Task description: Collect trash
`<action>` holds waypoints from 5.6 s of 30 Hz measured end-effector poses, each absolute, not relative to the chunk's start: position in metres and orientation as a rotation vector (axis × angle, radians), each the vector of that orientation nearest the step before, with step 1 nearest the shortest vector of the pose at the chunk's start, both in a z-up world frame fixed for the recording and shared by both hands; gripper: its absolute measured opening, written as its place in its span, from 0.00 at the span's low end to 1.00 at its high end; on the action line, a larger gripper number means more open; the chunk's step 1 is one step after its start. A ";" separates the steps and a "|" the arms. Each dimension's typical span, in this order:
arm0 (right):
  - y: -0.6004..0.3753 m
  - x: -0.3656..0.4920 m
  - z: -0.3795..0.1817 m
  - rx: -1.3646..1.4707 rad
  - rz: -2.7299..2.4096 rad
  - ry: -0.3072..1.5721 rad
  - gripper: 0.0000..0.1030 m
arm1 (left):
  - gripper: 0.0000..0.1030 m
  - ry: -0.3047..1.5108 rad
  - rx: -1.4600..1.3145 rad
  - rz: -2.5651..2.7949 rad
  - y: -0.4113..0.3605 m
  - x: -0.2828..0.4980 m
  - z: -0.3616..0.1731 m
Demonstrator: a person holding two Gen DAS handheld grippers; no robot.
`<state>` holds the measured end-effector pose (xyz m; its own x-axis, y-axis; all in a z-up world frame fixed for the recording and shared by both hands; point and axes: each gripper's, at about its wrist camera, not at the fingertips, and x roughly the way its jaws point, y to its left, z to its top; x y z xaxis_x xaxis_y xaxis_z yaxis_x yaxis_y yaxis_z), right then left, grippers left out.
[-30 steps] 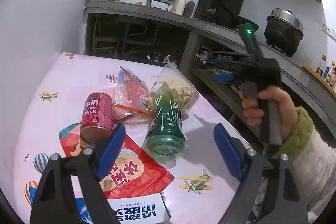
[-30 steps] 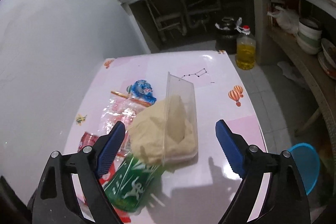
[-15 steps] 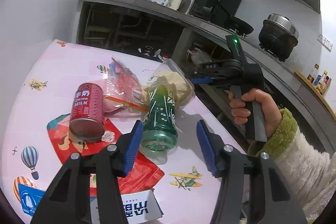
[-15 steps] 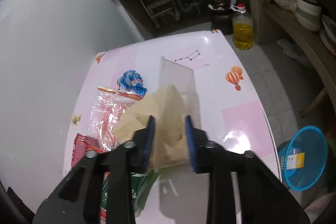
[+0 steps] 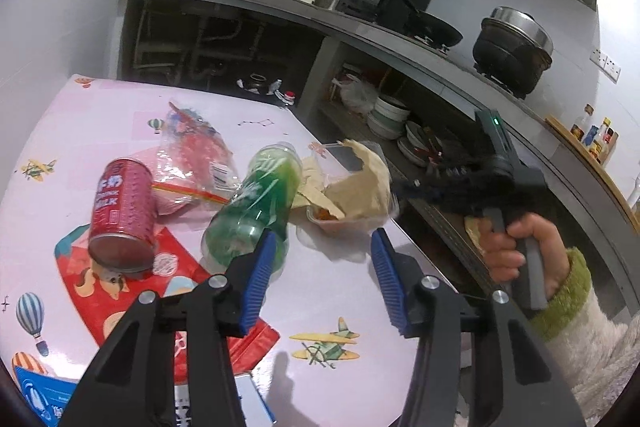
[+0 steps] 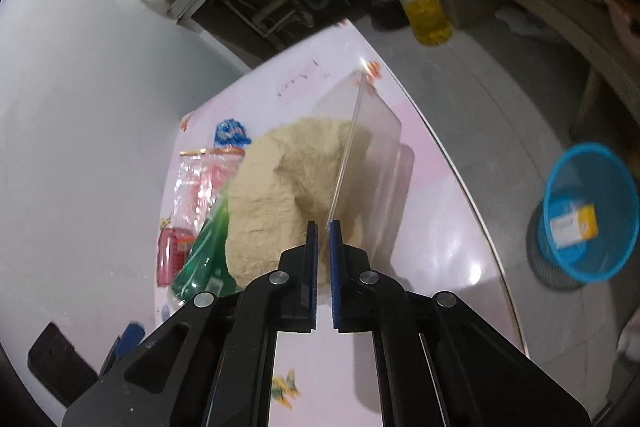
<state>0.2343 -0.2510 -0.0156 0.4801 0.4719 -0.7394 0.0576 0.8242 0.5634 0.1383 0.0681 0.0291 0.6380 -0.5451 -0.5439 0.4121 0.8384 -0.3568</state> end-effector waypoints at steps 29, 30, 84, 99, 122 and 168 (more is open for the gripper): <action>-0.311 0.151 -0.061 0.825 0.267 1.078 0.35 | 0.68 1.064 0.037 -0.853 -0.093 0.220 -0.022; -0.311 0.150 -0.062 0.829 0.267 1.078 0.35 | 0.68 1.080 0.041 -0.858 -0.097 0.223 -0.024; -0.315 0.119 -0.050 0.829 0.302 1.011 0.35 | 0.00 0.683 -0.410 -0.843 0.045 0.114 0.108; -0.315 0.111 -0.046 0.780 0.280 1.015 0.35 | 0.00 0.709 -0.120 -0.818 0.020 0.062 0.067; -0.188 0.105 -0.075 0.449 0.581 1.240 0.13 | 0.01 1.106 0.152 -0.734 -0.019 0.080 -0.070; -0.181 0.136 -0.108 0.623 0.592 1.359 0.01 | 0.58 0.901 0.451 -0.763 -0.041 0.049 -0.067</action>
<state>0.1356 -0.1809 -0.1079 0.1188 0.7073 -0.6968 -0.0284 0.7039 0.7097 0.0493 -0.0407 -0.0670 0.3906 -0.3983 -0.8300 0.7533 0.6565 0.0395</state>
